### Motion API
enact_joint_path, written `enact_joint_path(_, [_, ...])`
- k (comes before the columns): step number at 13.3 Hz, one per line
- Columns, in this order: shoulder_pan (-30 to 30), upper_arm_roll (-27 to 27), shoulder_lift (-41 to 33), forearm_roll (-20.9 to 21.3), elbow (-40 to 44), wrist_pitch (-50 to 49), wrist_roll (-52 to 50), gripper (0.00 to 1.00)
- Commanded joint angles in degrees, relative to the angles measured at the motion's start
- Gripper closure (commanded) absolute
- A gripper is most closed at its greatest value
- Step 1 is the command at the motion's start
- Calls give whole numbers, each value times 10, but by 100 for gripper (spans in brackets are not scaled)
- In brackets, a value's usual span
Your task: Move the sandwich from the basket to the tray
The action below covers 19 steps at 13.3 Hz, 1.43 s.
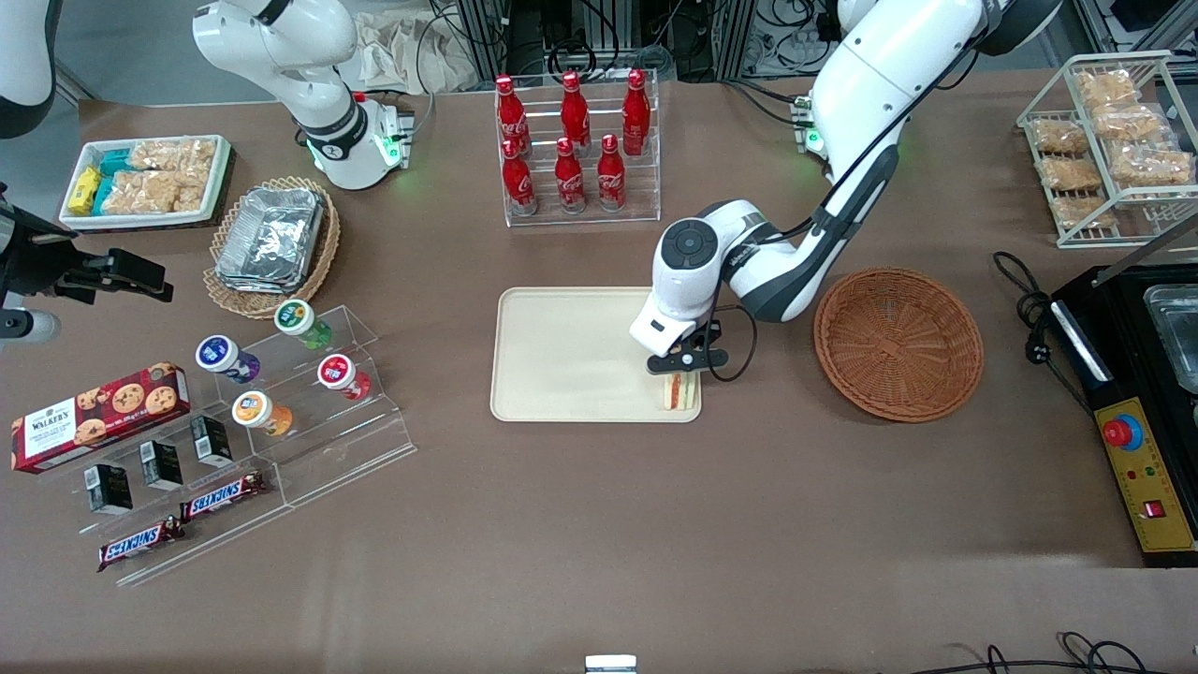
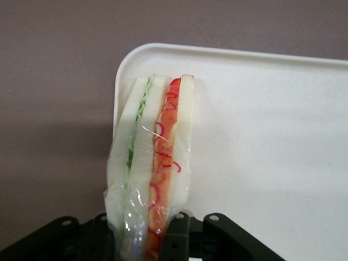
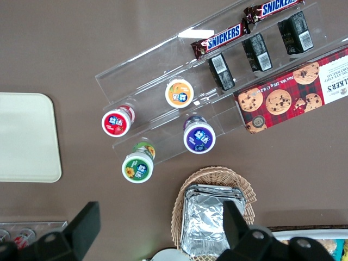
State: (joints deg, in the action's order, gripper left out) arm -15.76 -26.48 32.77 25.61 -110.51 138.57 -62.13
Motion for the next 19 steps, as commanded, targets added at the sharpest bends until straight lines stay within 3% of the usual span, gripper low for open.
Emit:
enact_joint_path(1, [-16, 3, 12, 49, 9, 15, -67, 46])
enact_joint_path(2, [-16, 3, 17, 57, 13, 15, -72, 0])
enact_joint_path(6, [-12, 1, 11, 49, 45, 7, -102, 0])
enact_joint_path(10, [-10, -1, -50, 42, 65, -104, -90, 0])
enact_joint_path(12, [-8, 0, -92, 1, 76, -152, -48, 0])
enact_joint_path(15, [43, 5, -185, -125, 83, -224, 113, 0])
enact_joint_path(16, [47, 31, -211, -169, 92, -263, 178, 0])
enact_joint_path(19, [32, 142, -286, -235, 93, -336, 349, 0])
